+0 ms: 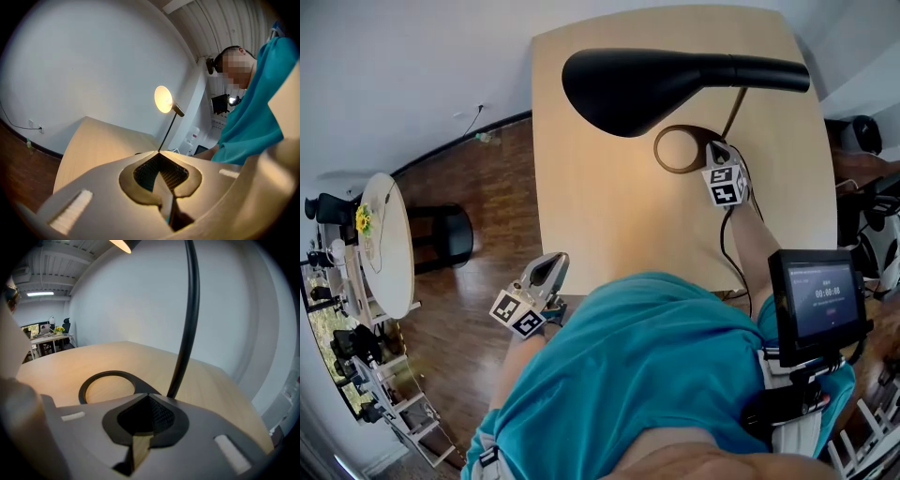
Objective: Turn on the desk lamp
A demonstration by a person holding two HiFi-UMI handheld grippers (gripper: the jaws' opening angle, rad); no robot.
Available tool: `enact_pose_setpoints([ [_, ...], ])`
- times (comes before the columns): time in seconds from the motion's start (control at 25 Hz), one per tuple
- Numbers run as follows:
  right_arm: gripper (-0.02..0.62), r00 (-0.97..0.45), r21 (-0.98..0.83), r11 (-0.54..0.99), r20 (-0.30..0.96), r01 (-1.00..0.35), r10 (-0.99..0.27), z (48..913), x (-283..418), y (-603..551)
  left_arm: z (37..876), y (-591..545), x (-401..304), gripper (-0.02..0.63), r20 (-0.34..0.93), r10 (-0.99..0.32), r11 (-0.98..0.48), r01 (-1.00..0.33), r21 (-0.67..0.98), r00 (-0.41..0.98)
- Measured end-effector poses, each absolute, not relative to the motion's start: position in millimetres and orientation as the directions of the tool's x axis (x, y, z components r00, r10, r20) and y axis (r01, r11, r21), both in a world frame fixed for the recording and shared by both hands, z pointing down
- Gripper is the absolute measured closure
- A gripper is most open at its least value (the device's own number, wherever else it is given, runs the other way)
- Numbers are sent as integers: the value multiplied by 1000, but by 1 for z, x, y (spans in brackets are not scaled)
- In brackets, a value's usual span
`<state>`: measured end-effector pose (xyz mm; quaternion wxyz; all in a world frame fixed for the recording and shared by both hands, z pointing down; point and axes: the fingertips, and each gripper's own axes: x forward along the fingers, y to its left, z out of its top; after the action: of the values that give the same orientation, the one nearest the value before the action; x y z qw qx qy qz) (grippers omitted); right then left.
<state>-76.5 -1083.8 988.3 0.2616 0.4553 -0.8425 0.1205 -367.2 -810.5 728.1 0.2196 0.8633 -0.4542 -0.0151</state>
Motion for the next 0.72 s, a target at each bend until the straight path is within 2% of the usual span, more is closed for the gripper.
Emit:
enact_pose_setpoints([
  [0.24,594,-621,-87,642,383,-762,-684,930,-94,-1041,724,-790,-357,511,149,-821,-468,-798,380,552],
  [0.48,594,-828,-160,814,167,-559,-536,832,-132,-973,716,-762,-335,511,89,-839,-474,-800,368,538],
  [0.72,594,-883,-146,871,73,-469,-463,726,-166,-877,677,-682,-358,511,-20,-839,-518,-788,333,544],
])
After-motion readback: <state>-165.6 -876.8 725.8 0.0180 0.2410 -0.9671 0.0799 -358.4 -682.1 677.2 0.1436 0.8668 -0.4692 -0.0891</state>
